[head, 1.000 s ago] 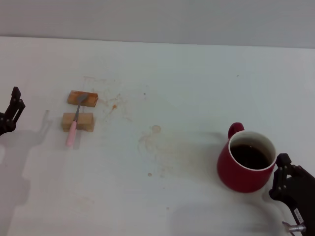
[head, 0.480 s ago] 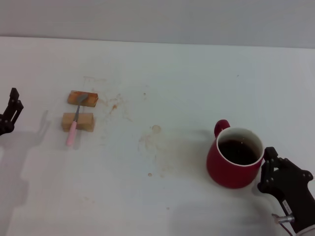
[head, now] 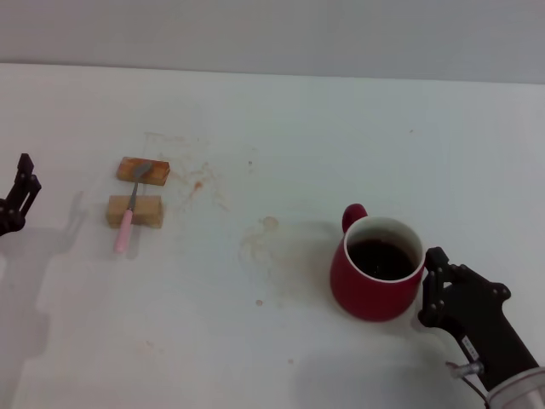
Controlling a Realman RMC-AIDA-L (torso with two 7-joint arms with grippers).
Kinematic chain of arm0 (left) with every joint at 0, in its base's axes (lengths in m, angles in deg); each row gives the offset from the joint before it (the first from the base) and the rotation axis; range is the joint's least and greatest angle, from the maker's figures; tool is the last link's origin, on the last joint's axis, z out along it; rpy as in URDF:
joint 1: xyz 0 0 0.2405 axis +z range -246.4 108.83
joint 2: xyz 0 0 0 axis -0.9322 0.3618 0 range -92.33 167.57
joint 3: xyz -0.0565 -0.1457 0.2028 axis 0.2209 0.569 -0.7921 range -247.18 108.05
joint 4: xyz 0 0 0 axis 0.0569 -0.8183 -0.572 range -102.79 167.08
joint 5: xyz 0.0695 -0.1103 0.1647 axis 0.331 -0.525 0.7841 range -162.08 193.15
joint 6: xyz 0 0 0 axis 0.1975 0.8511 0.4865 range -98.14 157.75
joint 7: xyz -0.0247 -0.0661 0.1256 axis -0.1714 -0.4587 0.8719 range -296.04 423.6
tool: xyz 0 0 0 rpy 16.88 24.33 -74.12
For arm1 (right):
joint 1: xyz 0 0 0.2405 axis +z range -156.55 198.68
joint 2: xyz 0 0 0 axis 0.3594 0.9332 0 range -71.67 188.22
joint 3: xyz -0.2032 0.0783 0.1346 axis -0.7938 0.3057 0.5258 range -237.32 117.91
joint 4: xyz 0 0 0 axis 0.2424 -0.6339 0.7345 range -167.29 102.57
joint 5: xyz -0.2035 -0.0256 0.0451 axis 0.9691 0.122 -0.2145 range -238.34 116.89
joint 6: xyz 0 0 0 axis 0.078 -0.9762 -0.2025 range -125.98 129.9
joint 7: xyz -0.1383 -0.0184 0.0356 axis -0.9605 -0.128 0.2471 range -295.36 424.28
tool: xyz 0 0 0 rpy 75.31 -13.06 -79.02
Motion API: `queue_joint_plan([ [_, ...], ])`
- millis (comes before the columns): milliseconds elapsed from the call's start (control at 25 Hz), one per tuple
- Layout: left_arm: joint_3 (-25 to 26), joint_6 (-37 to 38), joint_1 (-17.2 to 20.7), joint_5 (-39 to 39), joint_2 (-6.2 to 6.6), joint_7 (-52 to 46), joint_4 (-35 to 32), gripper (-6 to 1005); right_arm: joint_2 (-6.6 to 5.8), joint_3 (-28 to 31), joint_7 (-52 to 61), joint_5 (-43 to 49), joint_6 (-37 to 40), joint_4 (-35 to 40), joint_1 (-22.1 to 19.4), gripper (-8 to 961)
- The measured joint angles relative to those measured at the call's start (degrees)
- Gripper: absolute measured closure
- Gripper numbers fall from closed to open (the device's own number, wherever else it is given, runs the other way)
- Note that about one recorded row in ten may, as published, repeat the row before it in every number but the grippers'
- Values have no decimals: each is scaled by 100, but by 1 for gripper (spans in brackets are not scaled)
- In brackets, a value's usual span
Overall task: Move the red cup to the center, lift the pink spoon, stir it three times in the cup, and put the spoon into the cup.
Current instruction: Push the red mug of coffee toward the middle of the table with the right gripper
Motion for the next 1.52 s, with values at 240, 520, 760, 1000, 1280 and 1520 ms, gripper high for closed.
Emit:
queue_joint_plan([
  [240, -5, 0, 6, 0, 0, 2, 16, 138, 0, 4, 0, 4, -92, 0, 125, 954],
  [520, -2, 0, 5, 0, 0, 3, 10, 138, 0, 10, 0, 5, -177, 0, 290, 953],
  [760, 3, 0, -13, 0, 0, 3, -8, 138, 0, 10, 10, 5, -270, 0, 403, 953],
  [1000, 3, 0, -14, 0, 7, 2, 2, 138, 0, 10, 133, 5, -500, 24, 567, 954],
  [1280, 5, 0, -18, 0, 8, 2, -11, 138, 0, 9, 137, 5, -564, 26, 684, 954],
  [1520, -3, -6, -27, 0, 4, 2, -14, 139, 0, 16, 139, 6, -611, 7, 779, 953],
])
